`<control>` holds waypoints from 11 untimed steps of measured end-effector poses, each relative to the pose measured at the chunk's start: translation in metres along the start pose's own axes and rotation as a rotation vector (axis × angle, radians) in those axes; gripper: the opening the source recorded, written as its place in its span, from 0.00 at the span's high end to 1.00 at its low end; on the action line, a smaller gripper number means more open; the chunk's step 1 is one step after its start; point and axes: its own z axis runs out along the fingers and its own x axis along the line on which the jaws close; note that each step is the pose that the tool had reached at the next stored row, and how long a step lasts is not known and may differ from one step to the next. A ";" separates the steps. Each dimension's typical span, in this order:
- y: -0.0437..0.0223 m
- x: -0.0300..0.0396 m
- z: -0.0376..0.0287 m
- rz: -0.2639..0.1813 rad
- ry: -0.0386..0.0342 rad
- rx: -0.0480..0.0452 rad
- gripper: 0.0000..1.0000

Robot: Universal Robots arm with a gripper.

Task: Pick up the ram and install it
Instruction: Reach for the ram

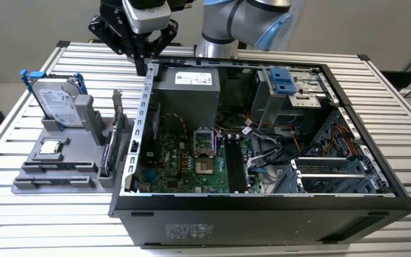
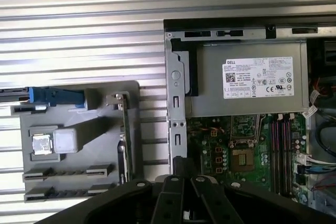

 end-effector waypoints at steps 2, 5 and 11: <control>-0.0008 0.0041 -0.0001 0.000 -0.0001 -0.0001 1.00; -0.0019 0.0108 -0.0003 0.000 -0.0001 -0.0001 1.00; -0.0051 0.0281 -0.0007 0.000 -0.0001 -0.0001 1.00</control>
